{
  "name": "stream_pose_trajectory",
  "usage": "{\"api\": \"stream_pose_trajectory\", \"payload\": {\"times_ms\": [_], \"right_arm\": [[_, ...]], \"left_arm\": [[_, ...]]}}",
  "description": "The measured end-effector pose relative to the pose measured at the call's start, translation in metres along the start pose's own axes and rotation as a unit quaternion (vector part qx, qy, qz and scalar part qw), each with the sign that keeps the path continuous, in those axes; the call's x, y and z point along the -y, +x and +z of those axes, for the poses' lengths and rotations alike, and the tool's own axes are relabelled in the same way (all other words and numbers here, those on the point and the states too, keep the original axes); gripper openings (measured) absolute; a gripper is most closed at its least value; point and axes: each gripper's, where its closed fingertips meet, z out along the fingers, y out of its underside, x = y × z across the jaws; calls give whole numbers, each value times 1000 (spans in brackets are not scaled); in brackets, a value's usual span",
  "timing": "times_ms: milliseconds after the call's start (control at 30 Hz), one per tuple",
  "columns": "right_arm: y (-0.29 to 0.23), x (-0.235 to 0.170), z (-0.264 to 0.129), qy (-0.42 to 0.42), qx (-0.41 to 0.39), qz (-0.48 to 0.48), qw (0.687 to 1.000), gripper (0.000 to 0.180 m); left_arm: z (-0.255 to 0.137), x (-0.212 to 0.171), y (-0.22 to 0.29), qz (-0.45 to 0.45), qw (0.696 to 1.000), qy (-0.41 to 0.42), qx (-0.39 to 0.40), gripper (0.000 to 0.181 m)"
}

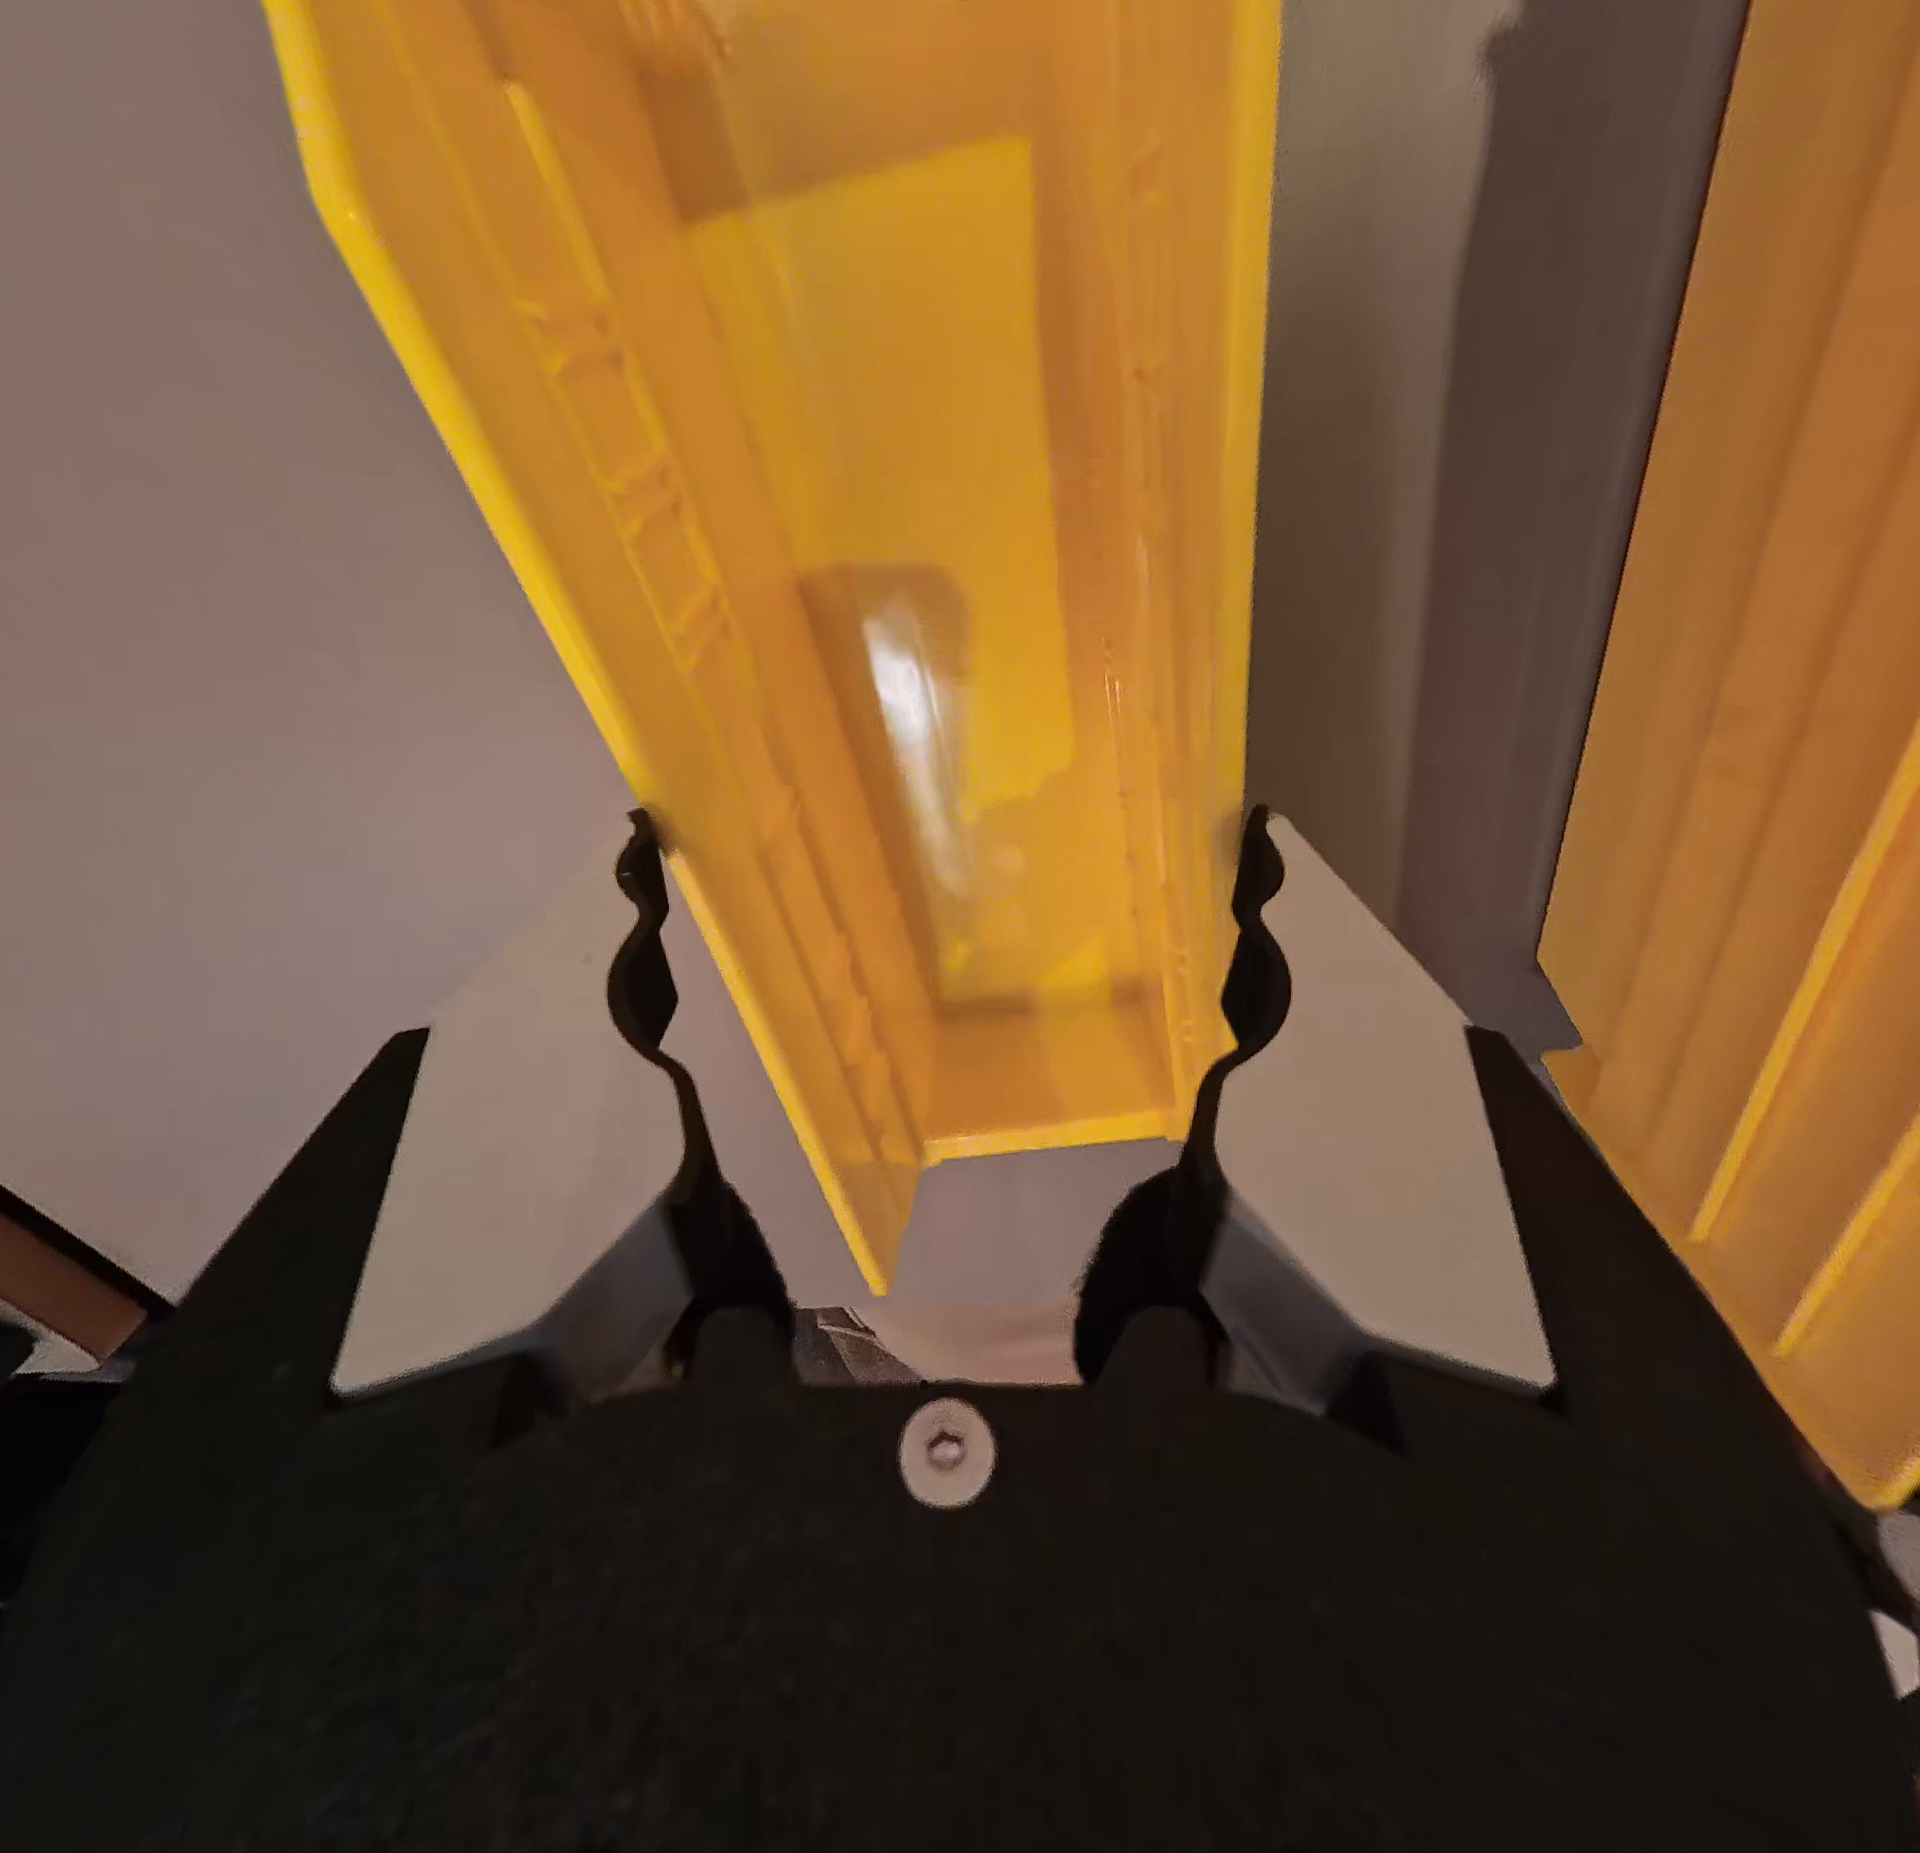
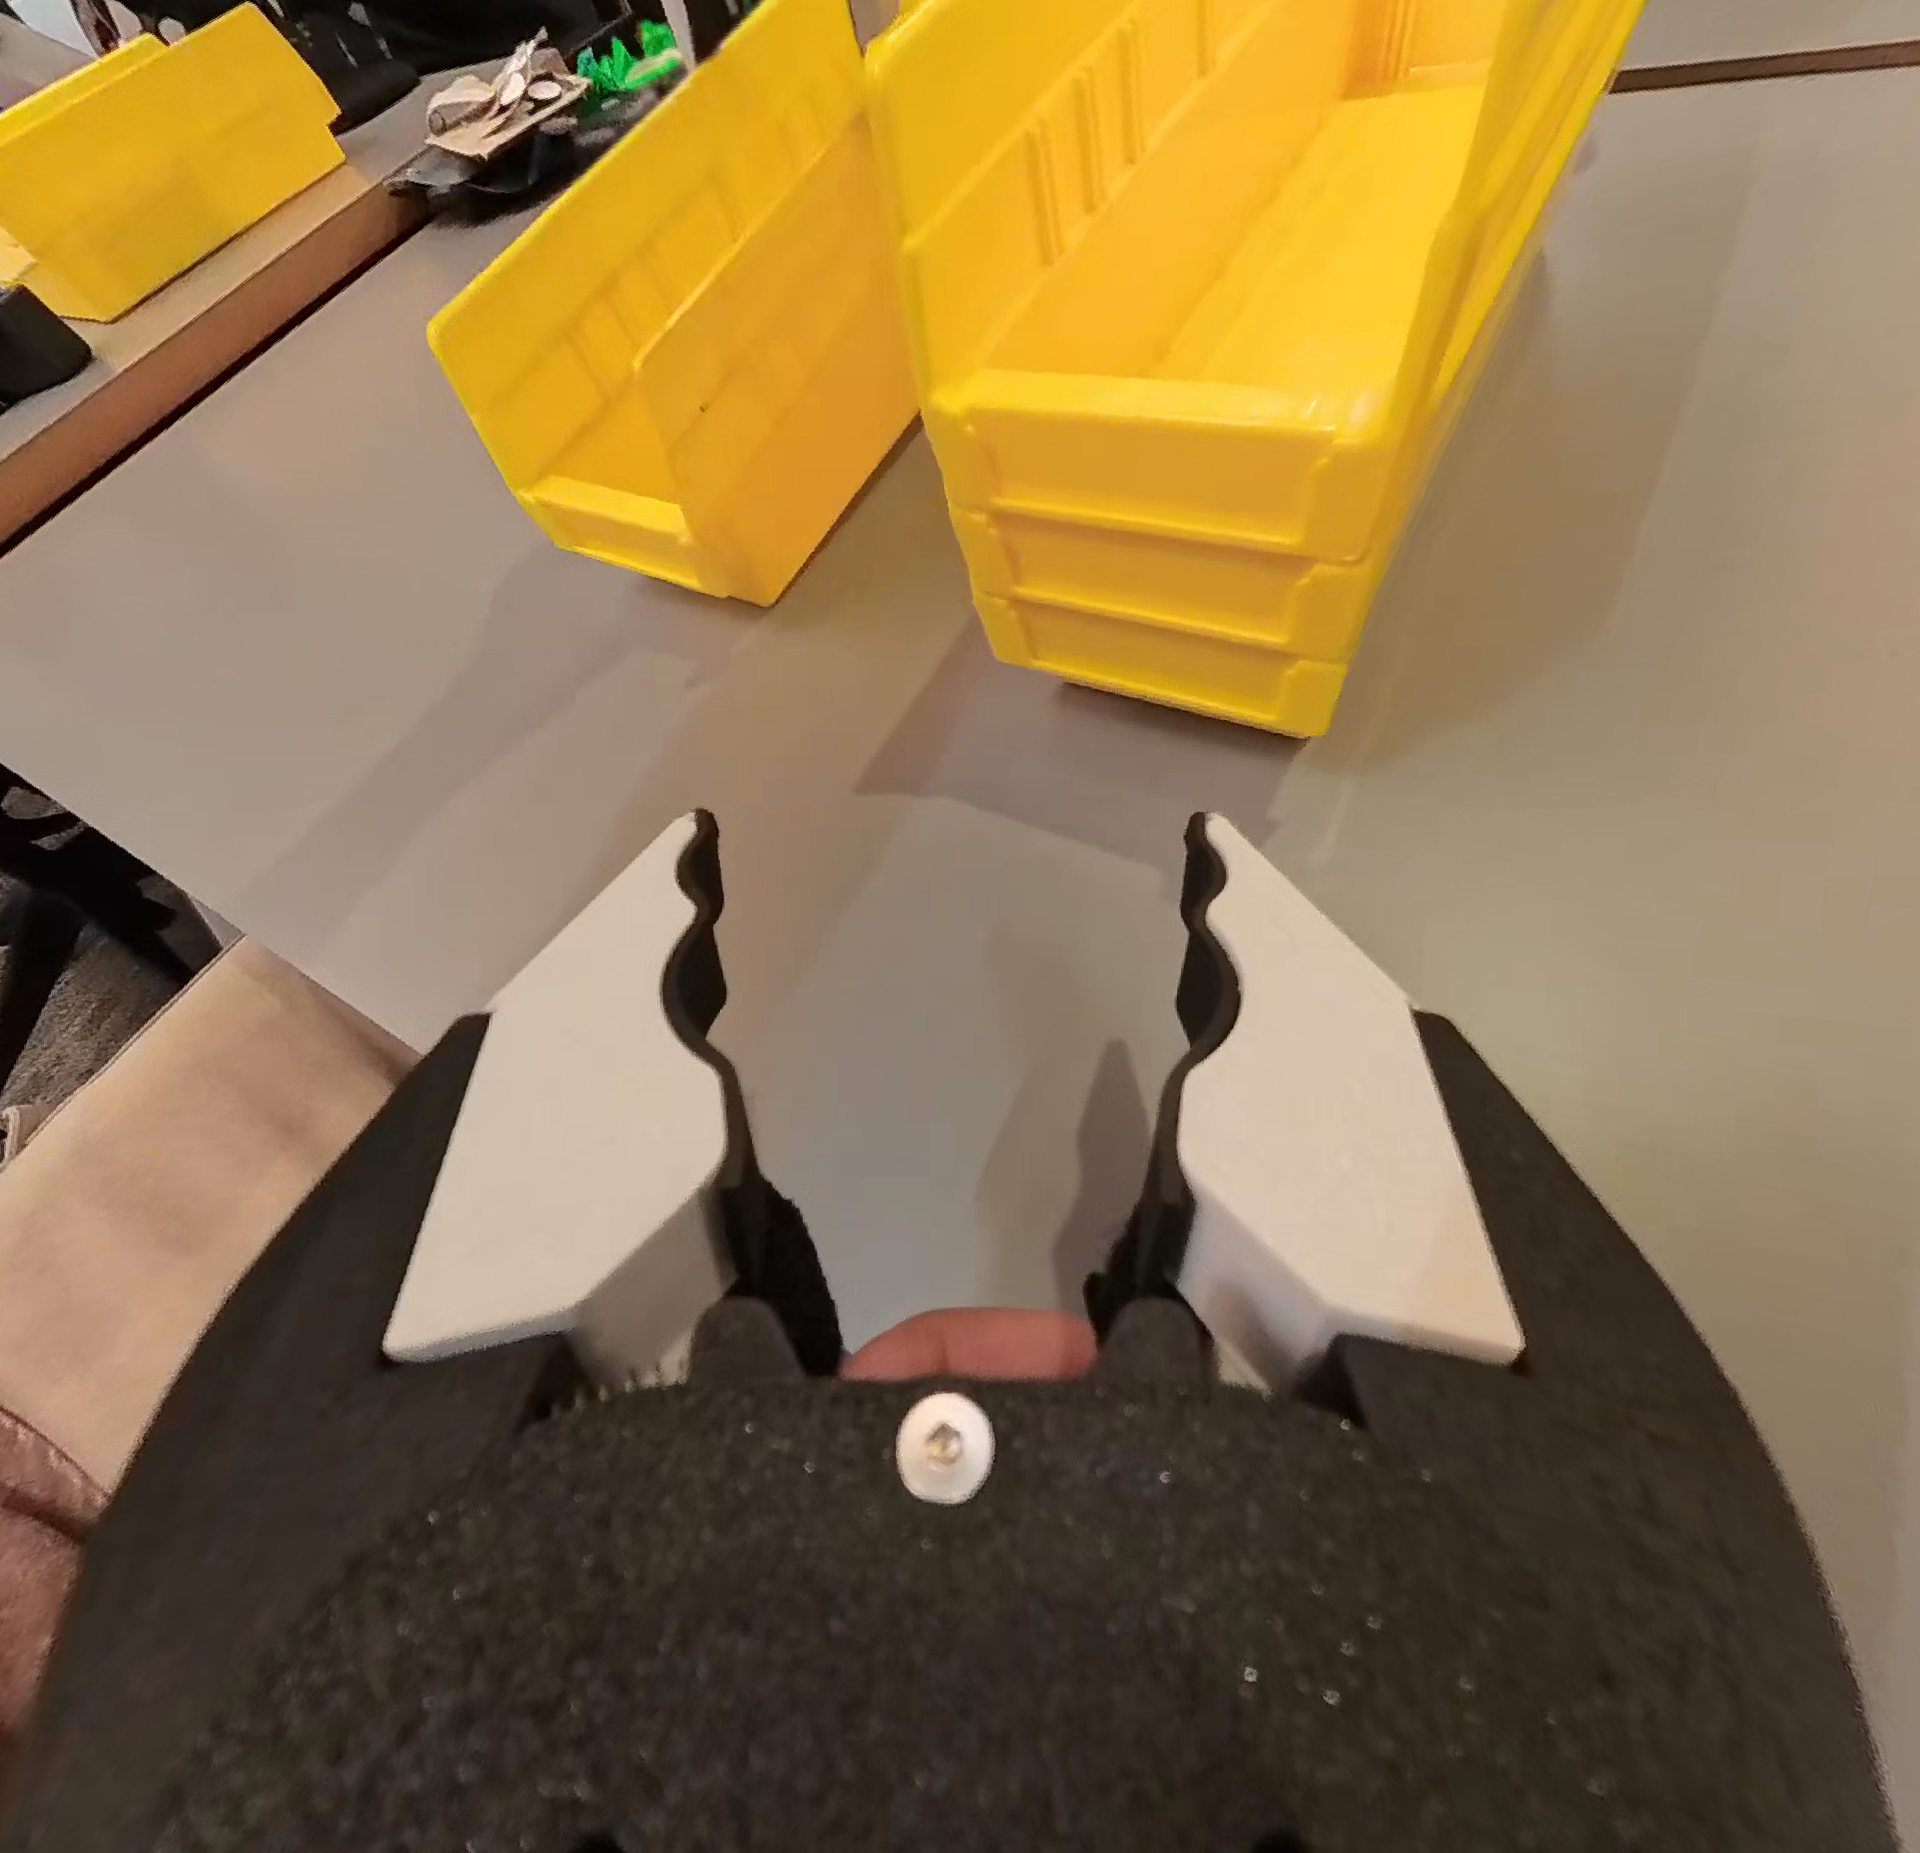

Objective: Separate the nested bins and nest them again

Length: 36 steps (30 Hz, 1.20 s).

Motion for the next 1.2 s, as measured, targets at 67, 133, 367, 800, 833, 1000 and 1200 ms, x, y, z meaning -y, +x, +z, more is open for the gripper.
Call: {"api": "stream_pose_trajectory", "payload": {"times_ms": [67,133,367,800,833,1000,1200], "right_arm": [[-1,-1,0,-3,1,-4,1000,89],[-1,-2,-1,-3,-1,-7,1000,89],[0,-1,-1,-2,-2,-4,1000,89],[-5,-2,0,-6,-1,-18,1000,89],[-5,-2,-1,-6,-2,-21,1000,89],[3,-1,-4,-2,-9,-17,1000,89],[8,2,-5,1,-6,-4,1000,89]], "left_arm": [[7,-7,4,-2,1000,-19,-1,115],[4,-7,5,-1,1000,-14,9,112],[-62,9,21,-9,999,45,26,120],[-98,21,194,-6,993,77,-91,150],[-91,22,195,-16,994,75,-83,149],[-61,21,202,-47,994,51,-81,134],[-59,22,196,-41,996,42,-67,101]]}}
